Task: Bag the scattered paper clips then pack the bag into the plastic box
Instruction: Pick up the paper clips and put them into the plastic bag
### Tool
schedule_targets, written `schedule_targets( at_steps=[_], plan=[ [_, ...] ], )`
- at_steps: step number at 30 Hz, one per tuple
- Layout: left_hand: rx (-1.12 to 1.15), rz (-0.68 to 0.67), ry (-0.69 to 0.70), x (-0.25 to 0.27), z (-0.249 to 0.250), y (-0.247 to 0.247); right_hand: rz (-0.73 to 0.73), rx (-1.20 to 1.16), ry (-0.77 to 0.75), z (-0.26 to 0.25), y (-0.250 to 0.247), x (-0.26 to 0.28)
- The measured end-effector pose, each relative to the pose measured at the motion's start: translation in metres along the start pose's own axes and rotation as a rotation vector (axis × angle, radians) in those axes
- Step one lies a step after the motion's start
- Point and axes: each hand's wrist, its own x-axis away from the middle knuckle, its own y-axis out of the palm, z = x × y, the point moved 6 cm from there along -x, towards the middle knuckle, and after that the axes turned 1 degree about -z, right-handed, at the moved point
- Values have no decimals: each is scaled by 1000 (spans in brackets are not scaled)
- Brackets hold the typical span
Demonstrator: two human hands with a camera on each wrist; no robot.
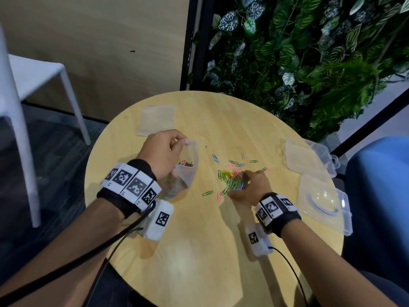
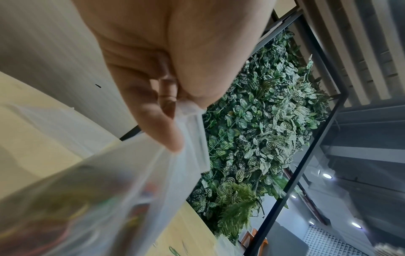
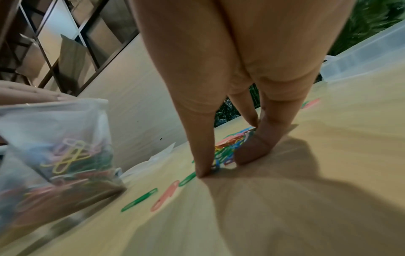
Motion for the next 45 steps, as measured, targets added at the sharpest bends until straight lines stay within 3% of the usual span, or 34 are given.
schedule_targets(
  at_steps=[4,10,16,19,22,26,29,33,40,42,45],
  plan=[
    [7,-16,-8,-1,-4,1,-41,88,-34,-11,6,-16],
    [4,-49,-12,-2,-5,5,76,177,-176,-26,0,-14],
    [11,-80,-14,0,-4,10,90,102,-89,-6,-8,-17],
    [6,-96,-13,0,-3,14,149,-209,67,22,-17,-16],
    [16,-118,-20,-1,-1,19,80,-910,305,42,-7,-16],
    [45,-125,-24,-2,1,22,-53,-1501,220,6,-16,-15],
    [57,-118,-34,-3,-1,22,-179,-1678,82,-40,-35,0],
    [85,-127,-33,-2,0,24,-289,-1543,-38,-94,-33,21],
    [141,-155,-38,1,3,24,118,-603,-299,-133,-23,30],
    [115,-157,-35,1,3,23,131,-426,-353,-146,-24,34],
    [107,-176,-36,3,3,26,111,-252,-284,-148,-21,31]
  ],
)
